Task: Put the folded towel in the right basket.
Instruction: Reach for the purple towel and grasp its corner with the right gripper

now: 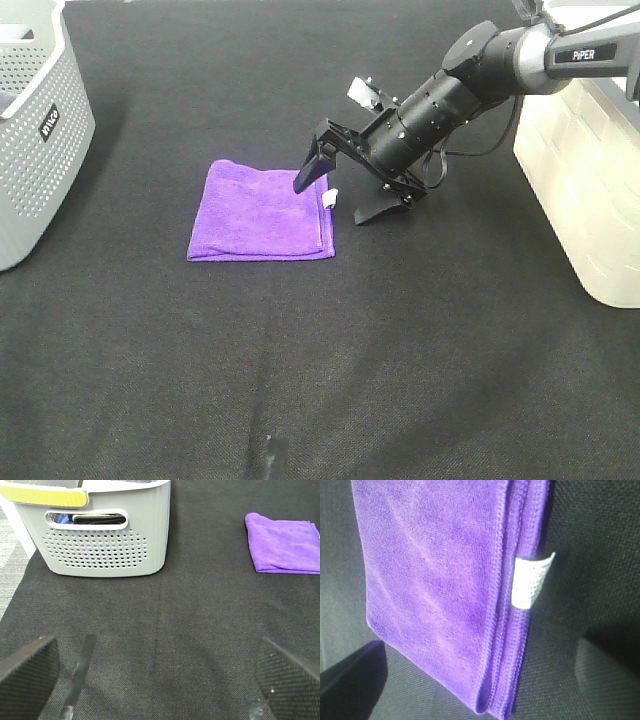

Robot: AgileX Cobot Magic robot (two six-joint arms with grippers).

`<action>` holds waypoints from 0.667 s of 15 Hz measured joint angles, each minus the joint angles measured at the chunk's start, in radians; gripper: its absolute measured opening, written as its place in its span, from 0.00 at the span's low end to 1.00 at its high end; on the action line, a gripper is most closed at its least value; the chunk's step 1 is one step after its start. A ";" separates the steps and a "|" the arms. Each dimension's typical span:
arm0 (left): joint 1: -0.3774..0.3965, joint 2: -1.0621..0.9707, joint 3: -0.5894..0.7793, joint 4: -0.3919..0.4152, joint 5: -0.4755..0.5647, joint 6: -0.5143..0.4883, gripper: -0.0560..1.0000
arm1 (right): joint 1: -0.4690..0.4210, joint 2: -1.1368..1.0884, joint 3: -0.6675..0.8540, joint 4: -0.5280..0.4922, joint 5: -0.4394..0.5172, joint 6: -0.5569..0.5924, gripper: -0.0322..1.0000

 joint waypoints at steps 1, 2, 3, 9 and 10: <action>0.000 0.000 0.000 0.000 0.000 0.000 0.99 | 0.000 0.003 -0.002 0.001 -0.001 0.000 0.98; 0.000 0.000 0.000 0.000 0.000 0.000 0.99 | 0.000 0.003 -0.003 0.006 -0.002 -0.001 0.98; 0.000 0.000 0.000 0.000 0.000 0.000 0.99 | 0.000 0.003 -0.003 0.006 -0.002 -0.001 0.98; 0.000 0.000 0.000 0.000 0.000 0.000 0.99 | 0.002 0.022 -0.012 0.016 -0.020 0.022 0.97; 0.000 0.000 0.000 0.000 0.000 0.000 0.99 | 0.011 0.033 -0.018 0.021 -0.033 0.038 0.96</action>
